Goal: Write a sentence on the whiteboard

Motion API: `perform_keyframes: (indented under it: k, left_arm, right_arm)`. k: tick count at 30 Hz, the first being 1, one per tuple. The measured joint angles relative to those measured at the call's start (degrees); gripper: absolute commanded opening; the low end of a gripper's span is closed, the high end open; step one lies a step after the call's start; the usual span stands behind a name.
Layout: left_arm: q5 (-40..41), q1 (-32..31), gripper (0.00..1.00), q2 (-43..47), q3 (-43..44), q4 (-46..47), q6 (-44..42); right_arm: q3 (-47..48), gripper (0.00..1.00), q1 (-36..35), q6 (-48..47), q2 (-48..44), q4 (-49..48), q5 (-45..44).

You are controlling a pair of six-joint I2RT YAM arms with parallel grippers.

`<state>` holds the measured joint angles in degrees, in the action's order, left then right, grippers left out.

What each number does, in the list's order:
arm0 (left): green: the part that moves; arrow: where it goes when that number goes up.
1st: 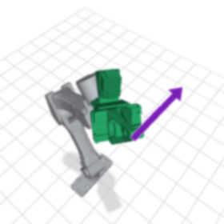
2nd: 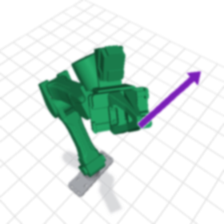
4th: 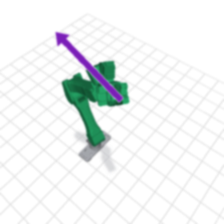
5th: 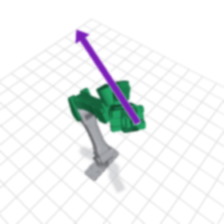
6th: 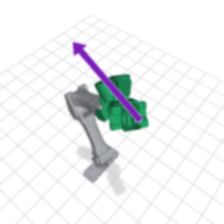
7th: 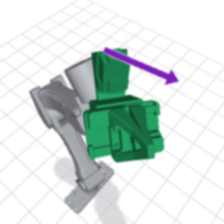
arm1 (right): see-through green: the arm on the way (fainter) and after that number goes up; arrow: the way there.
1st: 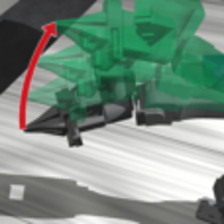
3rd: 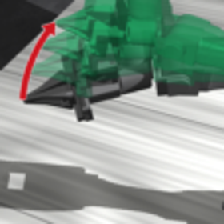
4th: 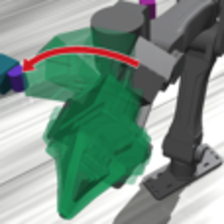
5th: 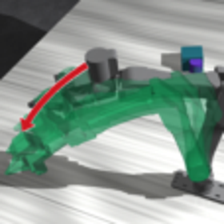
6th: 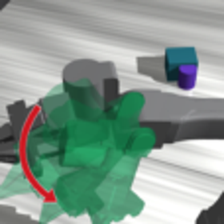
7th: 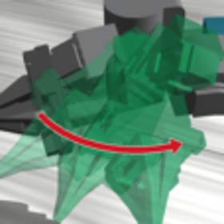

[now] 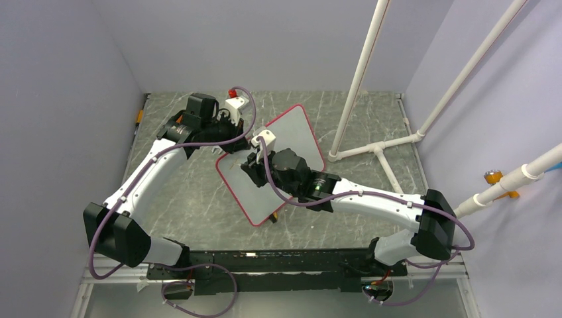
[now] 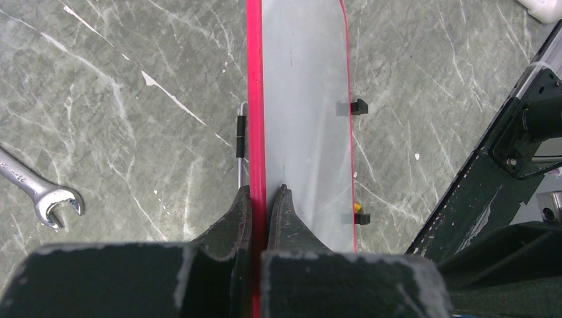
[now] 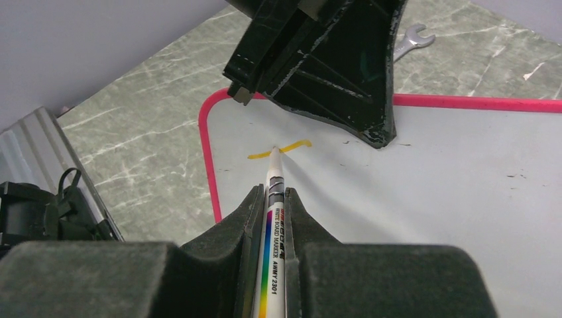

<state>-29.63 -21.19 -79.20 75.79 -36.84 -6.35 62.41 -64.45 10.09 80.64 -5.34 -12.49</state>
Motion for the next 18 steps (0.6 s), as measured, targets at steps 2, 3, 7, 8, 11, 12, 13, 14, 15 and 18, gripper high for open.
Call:
perform_keyframes:
  k: [2,3,7,8,11,12,13,14,15,18]
  left_arm:
    - [0.00,0.00,0.00,0.00,0.00,0.00,0.00]
    - [0.02,0.00,0.00,0.00,0.00,0.00,0.00]
    - [0.02,-0.02,0.00,0.07,0.00,-0.02,0.00]
    - [0.02,-0.02,0.00,0.09,0.00,-0.04,0.00]
    - [0.17,-0.02,0.00,0.11,0.00,-0.07,-0.02]
    - [0.33,-0.02,0.00,0.11,0.00,-0.09,-0.02]
    - [0.37,-0.02,0.00,0.11,0.00,-0.09,-0.02]
    - [0.37,-0.02,0.00,0.11,0.00,-0.11,-0.02]
    - [0.37,-0.02,0.00,0.11,0.00,-0.09,-0.02]
    - [0.39,-0.04,0.00,0.11,0.00,-0.09,-0.02]
  right_arm:
    - [0.00,0.00,0.00,0.00,0.00,0.15,-0.55]
    - [0.00,0.00,0.00,0.00,0.00,0.17,-0.70]
    - [0.00,0.00,0.00,0.04,0.02,0.22,-0.92]
    - [0.00,0.00,0.00,0.07,0.07,0.22,-0.94]
    - [0.02,0.00,0.00,0.09,0.31,0.22,-0.98]
    - [0.02,0.00,0.00,0.11,0.37,0.22,-0.98]
    - [0.02,0.00,0.00,0.11,0.39,0.24,-0.98]
    - [0.02,0.00,-0.04,0.11,0.39,0.26,-1.01]
    - [0.00,0.00,-0.04,0.11,0.39,0.31,-1.01]
    - [0.00,0.00,-0.04,0.22,0.39,0.33,-1.01]
